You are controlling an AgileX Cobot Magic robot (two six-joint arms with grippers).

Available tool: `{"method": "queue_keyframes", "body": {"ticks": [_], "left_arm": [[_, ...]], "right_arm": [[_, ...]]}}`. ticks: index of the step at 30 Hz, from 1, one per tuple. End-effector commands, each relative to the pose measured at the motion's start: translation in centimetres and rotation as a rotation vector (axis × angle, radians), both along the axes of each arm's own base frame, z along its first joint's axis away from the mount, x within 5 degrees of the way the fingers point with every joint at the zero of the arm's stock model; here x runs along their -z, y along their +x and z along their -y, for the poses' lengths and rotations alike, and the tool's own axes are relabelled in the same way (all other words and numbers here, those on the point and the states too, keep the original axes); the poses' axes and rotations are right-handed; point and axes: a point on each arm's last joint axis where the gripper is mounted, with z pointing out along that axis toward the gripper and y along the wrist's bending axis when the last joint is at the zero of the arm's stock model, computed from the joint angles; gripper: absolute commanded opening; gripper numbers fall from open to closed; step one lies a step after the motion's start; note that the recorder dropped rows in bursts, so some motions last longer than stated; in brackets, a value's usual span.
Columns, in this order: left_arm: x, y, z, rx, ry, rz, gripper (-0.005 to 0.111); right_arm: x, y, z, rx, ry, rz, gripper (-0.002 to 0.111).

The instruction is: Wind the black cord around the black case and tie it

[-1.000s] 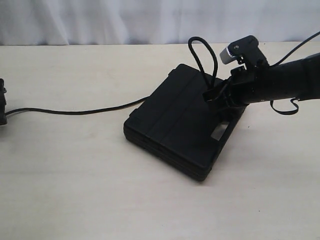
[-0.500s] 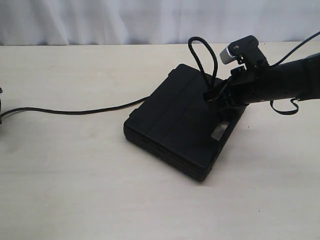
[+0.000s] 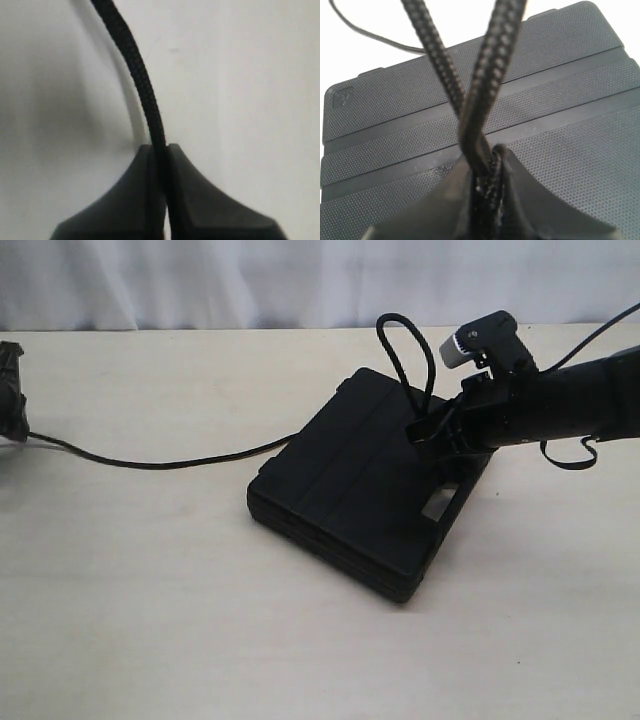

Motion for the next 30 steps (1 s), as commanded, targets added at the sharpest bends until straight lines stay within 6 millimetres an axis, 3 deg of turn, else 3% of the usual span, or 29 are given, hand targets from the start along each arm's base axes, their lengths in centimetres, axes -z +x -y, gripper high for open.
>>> {"method": "queue_keyframes", "body": {"ticks": [1,7,10,11,12,13,14,15,17,22,23,25,30], "left_arm": [[-3.3,1.7,0.9,0.452,0.259,0.157,0.000],[-9.2,2.4,5.4,0.991,0.649,0.245,0.000],[-11.2,2.4,9.6,1.306,0.853,0.250,0.000],[-11.5,2.1,13.2,1.548,0.967,0.228,0.000],[-11.4,1.9,15.1,1.656,1.007,0.219,0.000],[-11.1,1.1,18.7,1.908,1.096,0.182,0.000],[-10.9,0.7,19.9,2.020,1.142,0.164,0.000],[-10.6,-0.2,22.6,2.234,1.224,0.136,0.000],[-10.4,-1.0,24.6,2.405,1.304,0.122,0.000],[-10.0,-1.8,24.9,2.706,1.424,0.019,0.000],[-9.8,-1.9,24.8,-2.775,-1.448,0.012,0.000],[-9.7,-2.2,24.7,-2.697,-1.377,0.044,0.000],[-10.0,-1.7,25.0,-2.594,-1.459,0.020,0.000]], "right_arm": [[-0.5,-0.2,-0.2,-0.016,0.021,0.005,0.004],[-0.5,-0.2,-0.2,-0.014,0.023,0.004,0.004],[-0.6,-0.1,-0.2,0.000,0.038,0.003,0.004],[-0.6,-0.2,-0.3,-0.009,0.045,0.000,0.004],[-0.6,-0.2,-0.4,-0.017,0.050,-0.002,0.004],[-0.8,-0.4,-0.7,-0.074,0.056,0.014,0.004],[-0.8,-0.5,-0.8,-0.106,0.060,0.022,0.004],[-1.0,-0.9,-1.2,-0.179,0.076,0.038,0.004],[-1.1,-0.9,-1.3,-0.194,0.085,0.040,0.004],[-1.2,-1.0,-1.4,-0.237,0.079,0.065,0.004],[-1.2,-1.0,-1.4,-0.237,0.079,0.065,0.004],[-1.2,-1.0,-1.4,-0.229,0.087,0.064,0.004],[-1.4,-0.9,-1.4,-0.166,0.138,0.021,0.004]]}}
